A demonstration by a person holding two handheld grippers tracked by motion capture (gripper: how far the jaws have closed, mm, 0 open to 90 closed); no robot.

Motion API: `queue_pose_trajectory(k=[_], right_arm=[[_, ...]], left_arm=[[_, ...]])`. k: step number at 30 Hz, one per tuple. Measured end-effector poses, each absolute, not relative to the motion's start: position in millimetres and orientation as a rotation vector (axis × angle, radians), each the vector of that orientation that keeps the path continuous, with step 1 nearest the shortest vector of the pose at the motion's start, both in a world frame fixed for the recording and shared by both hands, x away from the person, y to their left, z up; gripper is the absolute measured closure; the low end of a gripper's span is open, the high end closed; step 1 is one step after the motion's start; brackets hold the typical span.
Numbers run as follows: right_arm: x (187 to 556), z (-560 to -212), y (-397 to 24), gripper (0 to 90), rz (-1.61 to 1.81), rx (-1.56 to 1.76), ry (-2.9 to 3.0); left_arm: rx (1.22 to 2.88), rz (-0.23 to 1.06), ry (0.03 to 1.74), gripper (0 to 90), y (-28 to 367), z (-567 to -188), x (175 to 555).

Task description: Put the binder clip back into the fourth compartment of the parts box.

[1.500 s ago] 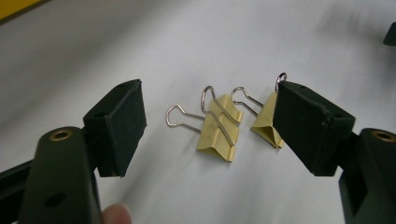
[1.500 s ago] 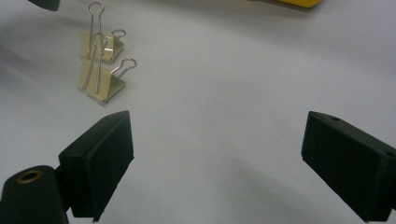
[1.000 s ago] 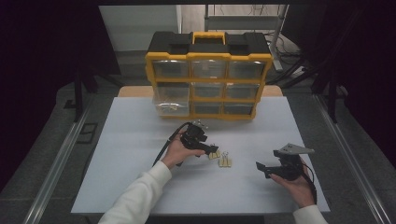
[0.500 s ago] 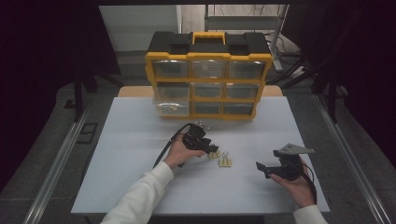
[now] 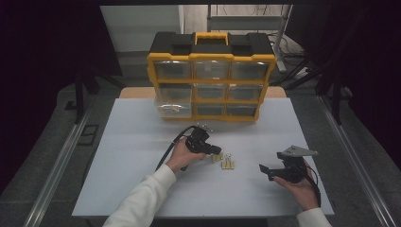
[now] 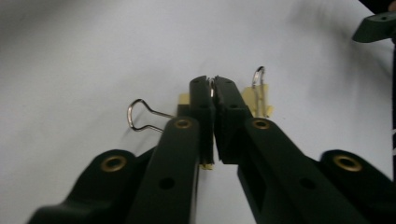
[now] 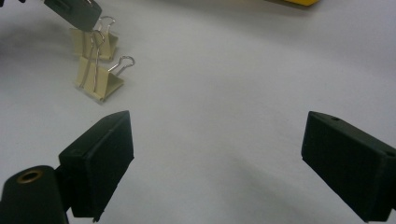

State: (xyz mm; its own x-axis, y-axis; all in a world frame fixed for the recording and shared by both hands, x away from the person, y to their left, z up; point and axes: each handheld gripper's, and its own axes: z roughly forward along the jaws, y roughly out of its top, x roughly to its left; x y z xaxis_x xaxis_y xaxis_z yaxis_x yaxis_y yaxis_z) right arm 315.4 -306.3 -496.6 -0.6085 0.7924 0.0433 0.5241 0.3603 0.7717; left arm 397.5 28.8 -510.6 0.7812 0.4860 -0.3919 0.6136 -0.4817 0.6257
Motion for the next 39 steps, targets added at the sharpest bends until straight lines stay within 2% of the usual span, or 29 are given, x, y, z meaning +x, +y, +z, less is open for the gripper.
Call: queue_pose_trajectory(k=[17,39], right_arm=[[315.2,-496.4,-306.6,9.7,1.113,1.154,2.287],[315.3,-496.6,-306.3,9.6,1.111,1.155,2.288]], left_arm=[[2.152,-0.095,0.771,88.8,37.2,-494.4,387.9],[2.091,-0.037,0.716,88.7,58.7,-473.0,367.3]])
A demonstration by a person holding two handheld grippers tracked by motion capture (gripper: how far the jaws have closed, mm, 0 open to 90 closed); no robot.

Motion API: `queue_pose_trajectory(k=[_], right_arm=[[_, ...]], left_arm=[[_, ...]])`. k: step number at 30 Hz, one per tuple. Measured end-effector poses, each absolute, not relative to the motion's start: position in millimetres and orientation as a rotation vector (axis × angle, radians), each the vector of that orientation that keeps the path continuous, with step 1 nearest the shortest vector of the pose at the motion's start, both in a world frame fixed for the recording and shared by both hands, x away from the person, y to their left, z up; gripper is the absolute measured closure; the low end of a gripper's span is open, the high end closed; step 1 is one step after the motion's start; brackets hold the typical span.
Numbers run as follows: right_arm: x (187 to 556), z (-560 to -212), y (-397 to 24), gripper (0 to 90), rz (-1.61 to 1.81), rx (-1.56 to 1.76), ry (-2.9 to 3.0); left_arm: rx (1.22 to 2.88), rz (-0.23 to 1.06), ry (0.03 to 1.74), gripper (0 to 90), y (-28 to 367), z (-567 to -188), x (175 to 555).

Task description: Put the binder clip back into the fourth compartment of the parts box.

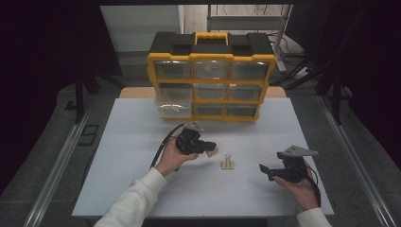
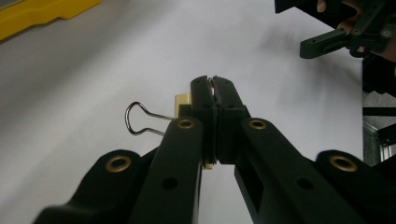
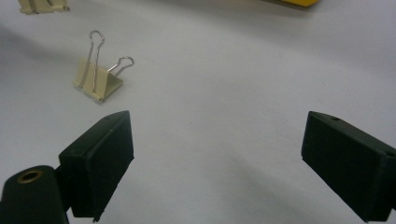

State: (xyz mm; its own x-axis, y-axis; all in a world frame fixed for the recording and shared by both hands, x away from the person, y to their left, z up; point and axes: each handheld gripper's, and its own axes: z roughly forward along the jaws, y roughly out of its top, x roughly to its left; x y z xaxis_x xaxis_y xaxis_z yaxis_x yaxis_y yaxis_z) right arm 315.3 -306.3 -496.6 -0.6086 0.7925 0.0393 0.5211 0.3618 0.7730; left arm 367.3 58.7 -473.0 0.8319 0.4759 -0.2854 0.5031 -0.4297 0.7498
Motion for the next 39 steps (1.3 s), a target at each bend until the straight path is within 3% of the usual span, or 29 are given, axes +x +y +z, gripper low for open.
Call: queue_pose_trajectory(k=[39], right_arm=[[314.7,-496.3,-306.2,9.6,1.109,1.152,2.289]], left_arm=[[2.028,0.038,0.711,88.6,91.0,-451.4,348.0]])
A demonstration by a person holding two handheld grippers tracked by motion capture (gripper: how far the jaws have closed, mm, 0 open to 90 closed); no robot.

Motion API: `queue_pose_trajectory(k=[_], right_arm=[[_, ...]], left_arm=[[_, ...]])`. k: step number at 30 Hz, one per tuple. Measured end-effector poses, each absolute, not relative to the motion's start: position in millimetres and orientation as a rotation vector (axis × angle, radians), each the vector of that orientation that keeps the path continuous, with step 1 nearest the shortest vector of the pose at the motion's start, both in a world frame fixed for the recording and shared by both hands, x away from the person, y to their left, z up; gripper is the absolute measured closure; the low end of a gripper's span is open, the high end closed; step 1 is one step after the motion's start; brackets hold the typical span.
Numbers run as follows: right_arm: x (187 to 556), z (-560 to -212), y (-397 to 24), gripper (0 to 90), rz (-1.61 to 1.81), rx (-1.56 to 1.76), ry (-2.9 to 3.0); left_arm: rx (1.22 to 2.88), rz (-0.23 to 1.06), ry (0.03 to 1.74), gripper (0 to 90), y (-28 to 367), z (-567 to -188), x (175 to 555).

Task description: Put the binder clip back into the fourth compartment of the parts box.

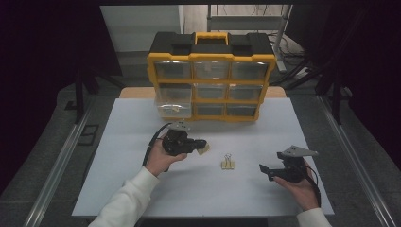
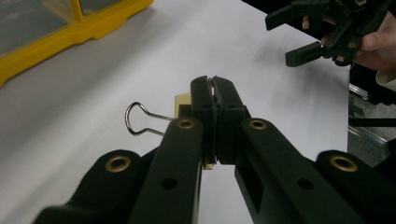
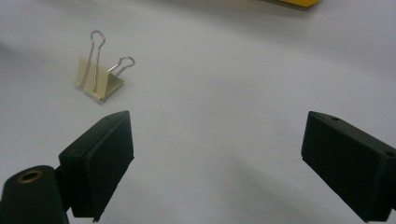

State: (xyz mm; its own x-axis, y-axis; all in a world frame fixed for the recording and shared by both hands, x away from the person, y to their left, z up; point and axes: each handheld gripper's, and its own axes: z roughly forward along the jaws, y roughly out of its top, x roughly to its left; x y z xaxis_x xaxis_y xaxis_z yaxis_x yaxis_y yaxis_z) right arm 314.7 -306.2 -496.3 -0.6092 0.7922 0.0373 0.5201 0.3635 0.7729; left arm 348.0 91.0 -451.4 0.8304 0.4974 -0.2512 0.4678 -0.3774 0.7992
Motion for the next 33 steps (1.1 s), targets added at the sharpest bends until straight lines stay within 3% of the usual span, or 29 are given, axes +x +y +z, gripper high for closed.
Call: queue_pose_trajectory(k=[33], right_arm=[[314.6,-496.5,-305.5,9.7,1.107,1.155,2.292]], left_arm=[[1.918,0.112,0.686,88.5,112.7,-418.1,336.8]])
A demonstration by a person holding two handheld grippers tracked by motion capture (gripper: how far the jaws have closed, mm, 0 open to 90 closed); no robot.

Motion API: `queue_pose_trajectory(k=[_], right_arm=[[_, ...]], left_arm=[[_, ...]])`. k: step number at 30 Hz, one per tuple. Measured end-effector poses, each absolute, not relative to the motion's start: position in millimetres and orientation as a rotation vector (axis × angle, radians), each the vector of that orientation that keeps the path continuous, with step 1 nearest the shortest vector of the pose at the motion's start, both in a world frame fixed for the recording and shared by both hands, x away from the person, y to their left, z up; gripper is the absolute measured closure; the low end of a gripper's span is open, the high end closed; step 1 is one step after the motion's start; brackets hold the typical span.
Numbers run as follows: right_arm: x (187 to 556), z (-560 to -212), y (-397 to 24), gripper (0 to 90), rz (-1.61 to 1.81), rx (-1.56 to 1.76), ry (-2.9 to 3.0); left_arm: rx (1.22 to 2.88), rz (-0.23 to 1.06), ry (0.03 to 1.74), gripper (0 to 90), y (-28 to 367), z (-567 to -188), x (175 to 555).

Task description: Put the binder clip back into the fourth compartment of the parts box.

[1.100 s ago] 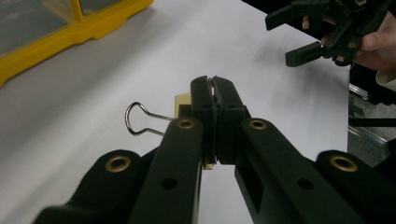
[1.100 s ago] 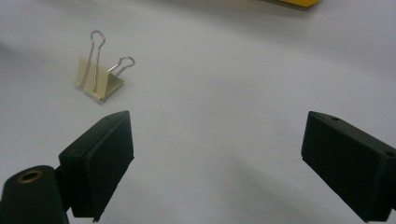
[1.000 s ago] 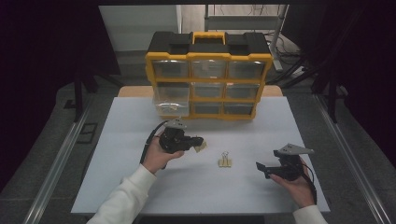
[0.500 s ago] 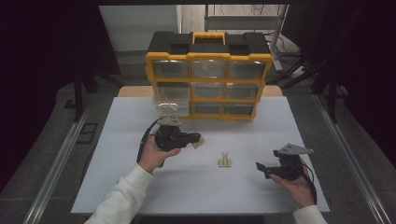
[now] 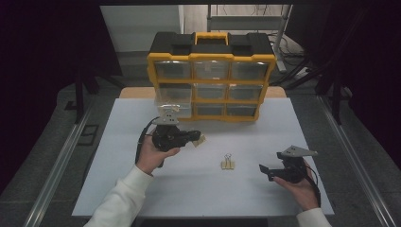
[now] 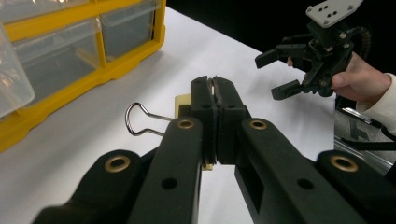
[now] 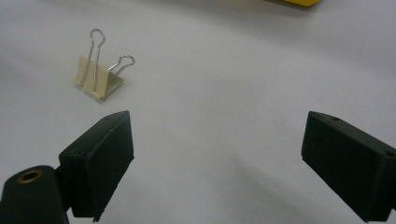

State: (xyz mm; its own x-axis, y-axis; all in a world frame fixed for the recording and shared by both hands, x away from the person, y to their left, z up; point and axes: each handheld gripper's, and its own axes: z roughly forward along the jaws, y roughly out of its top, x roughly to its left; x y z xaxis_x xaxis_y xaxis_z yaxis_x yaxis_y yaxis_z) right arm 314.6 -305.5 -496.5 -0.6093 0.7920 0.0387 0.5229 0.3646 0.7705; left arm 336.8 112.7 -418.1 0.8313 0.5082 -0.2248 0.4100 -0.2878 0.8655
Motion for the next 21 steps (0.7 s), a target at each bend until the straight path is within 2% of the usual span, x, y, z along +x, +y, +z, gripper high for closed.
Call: queue_pose_trajectory(k=[21], right_arm=[[314.6,-496.7,-305.2,9.7,1.103,1.151,2.294]], left_arm=[[1.875,0.158,0.674,88.5,121.4,-404.9,331.4]])
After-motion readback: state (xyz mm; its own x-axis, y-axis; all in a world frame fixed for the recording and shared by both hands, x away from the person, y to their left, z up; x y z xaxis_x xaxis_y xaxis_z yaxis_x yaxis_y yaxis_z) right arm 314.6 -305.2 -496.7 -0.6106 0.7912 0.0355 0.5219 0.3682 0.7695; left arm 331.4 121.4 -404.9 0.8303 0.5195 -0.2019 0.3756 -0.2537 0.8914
